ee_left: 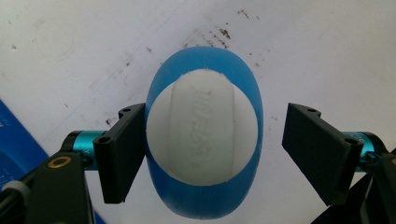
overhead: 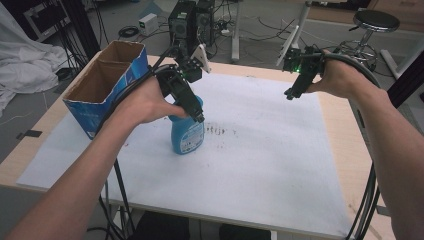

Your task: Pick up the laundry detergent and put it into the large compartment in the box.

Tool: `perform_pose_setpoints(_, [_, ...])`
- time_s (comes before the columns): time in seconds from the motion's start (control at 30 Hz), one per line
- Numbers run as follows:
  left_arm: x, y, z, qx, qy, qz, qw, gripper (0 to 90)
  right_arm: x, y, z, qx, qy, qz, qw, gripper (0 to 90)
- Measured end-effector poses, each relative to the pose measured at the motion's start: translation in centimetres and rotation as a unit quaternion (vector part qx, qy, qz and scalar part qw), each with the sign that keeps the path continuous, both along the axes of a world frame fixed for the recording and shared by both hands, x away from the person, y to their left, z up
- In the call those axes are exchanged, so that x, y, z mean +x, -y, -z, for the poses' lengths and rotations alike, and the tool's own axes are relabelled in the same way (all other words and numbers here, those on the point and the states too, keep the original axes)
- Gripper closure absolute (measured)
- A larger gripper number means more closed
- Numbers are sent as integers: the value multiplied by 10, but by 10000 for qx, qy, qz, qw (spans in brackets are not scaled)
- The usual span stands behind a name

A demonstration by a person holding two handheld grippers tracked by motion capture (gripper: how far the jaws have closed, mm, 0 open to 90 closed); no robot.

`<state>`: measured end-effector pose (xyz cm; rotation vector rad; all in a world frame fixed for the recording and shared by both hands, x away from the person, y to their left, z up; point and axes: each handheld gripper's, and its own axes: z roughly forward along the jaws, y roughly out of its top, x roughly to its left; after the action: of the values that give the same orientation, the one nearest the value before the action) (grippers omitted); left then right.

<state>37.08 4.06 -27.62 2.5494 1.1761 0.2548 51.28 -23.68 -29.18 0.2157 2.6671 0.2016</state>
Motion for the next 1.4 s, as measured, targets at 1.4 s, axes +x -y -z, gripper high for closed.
perform_pose_setpoints(1.4, [-1, 1, -2, 348, 112, -2, 9993, 384, -1, -4, 4, -46, -69, 29, 10000, 129])
